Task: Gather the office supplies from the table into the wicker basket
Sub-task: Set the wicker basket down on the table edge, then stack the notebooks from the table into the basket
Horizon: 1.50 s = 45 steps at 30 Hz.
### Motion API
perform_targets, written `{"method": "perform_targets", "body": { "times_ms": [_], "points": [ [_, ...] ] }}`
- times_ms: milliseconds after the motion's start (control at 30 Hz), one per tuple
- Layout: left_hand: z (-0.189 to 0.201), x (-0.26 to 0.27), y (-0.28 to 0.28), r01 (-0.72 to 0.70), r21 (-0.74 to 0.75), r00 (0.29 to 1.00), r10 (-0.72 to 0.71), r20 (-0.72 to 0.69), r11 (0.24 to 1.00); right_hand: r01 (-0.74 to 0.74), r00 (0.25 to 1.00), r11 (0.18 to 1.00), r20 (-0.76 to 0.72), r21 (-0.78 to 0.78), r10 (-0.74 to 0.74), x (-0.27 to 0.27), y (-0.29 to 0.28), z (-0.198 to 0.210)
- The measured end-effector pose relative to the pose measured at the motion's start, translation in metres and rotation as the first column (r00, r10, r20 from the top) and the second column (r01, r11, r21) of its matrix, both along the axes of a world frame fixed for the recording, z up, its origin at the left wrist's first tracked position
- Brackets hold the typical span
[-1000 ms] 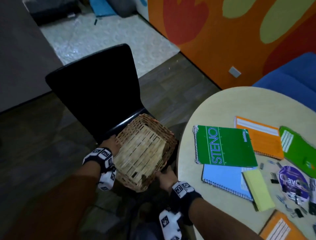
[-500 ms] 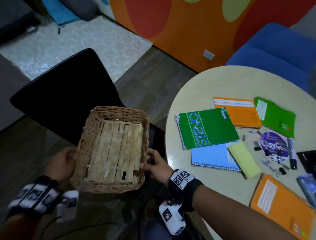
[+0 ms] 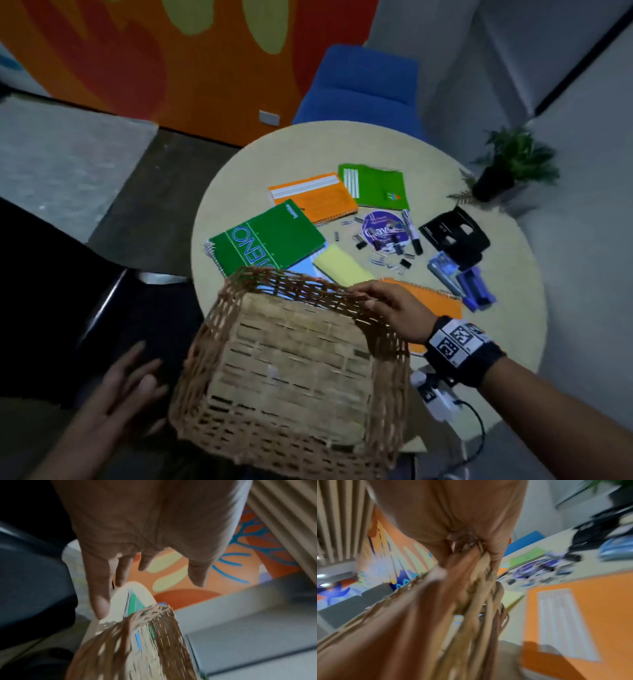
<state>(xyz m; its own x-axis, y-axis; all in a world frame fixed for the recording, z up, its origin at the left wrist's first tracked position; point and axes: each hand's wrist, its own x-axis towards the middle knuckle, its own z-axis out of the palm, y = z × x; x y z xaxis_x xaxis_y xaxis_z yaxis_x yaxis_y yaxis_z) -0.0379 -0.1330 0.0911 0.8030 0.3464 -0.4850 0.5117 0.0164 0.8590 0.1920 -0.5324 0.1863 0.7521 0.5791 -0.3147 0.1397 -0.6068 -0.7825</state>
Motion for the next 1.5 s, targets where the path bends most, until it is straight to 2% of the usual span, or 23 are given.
{"method": "perform_targets", "body": {
  "times_ms": [33, 100, 167, 200, 300, 400, 467, 633, 767, 867, 933, 1000, 1067, 1133, 1233, 1367, 1500],
  "points": [
    [0.026, 0.011, -0.032, 0.141, -0.056, 0.990, -0.142, -0.012, 0.988, 0.007, 1.000, 1.000, 0.000, -0.016, -0.007, 0.000, -0.019, -0.002],
    [0.061, 0.035, -0.088, 0.332, -0.133, 0.942, -0.337, -0.014, 0.934, 0.004, 1.000, 0.999, 0.000, -0.045, -0.004, -0.002, -0.051, -0.010],
    [0.066, 0.045, -0.117, 0.513, -0.041, 0.856, -0.515, -0.052, 0.857, -0.011, 1.000, 0.998, -0.025, -0.061, 0.010, -0.009, -0.072, -0.022],
    [0.063, 0.050, -0.126, 0.569, 0.020, 0.822, -0.567, -0.051, 0.822, -0.017, 0.999, 0.998, -0.038, -0.063, 0.015, -0.013, -0.080, -0.028],
    [0.053, 0.060, -0.137, 0.699, 0.266, 0.712, -0.679, -0.177, 0.664, 0.013, 0.998, 0.999, -0.055, -0.043, -0.015, -0.022, -0.103, -0.040],
    [0.050, 0.070, -0.146, 0.757, 0.331, 0.641, -0.739, -0.209, 0.563, 0.034, 0.997, 0.998, -0.067, -0.044, -0.037, -0.029, -0.121, -0.050],
    [0.052, 0.074, -0.156, 0.776, 0.307, 0.624, -0.743, -0.243, 0.551, 0.042, 0.997, 0.998, -0.070, -0.041, -0.045, -0.032, -0.130, -0.056],
    [0.052, 0.077, -0.180, 0.788, 0.209, 0.616, -0.749, -0.246, 0.579, 0.119, 0.987, 0.993, -0.103, -0.011, -0.120, -0.020, -0.144, -0.063],
    [0.055, 0.081, -0.191, 0.762, 0.205, 0.647, -0.718, -0.257, 0.614, 0.137, 0.986, 0.990, -0.088, -0.036, -0.140, -0.006, -0.149, -0.056],
    [0.057, 0.085, -0.194, 0.768, 0.211, 0.640, -0.710, -0.294, 0.605, 0.207, 0.976, 0.972, -0.051, -0.113, -0.213, 0.022, -0.157, -0.046],
    [0.058, 0.087, -0.195, 0.772, 0.196, 0.634, -0.710, -0.306, 0.605, 0.264, 0.964, 0.936, 0.067, -0.233, -0.256, 0.046, -0.162, -0.045],
    [0.058, 0.091, -0.197, 0.763, 0.174, 0.641, -0.699, -0.316, 0.622, 0.248, 0.967, 0.890, 0.147, -0.382, -0.207, 0.068, -0.165, -0.052],
    [0.057, 0.093, -0.200, 0.745, 0.163, 0.658, -0.674, -0.336, 0.646, 0.158, 0.984, 0.811, 0.154, -0.563, -0.084, 0.084, -0.167, -0.066],
    [0.054, 0.093, -0.200, 0.728, 0.177, 0.675, -0.649, -0.351, 0.662, 0.067, 0.987, 0.735, 0.151, -0.675, 0.049, 0.093, -0.164, -0.078],
    [0.052, 0.097, -0.198, 0.738, 0.207, 0.666, -0.646, -0.373, 0.642, 0.046, 0.970, 0.689, 0.197, -0.723, 0.142, 0.099, -0.158, -0.090],
    [0.053, 0.103, -0.199, 0.763, 0.197, 0.638, -0.665, -0.390, 0.616, 0.085, 0.963, 0.638, 0.228, -0.766, 0.145, 0.105, -0.152, -0.083],
    [0.049, 0.104, -0.196, 0.786, 0.222, 0.613, -0.681, -0.401, 0.577, 0.055, 0.984, 0.717, 0.159, -0.695, 0.079, 0.108, -0.150, -0.039]
  ]
}}
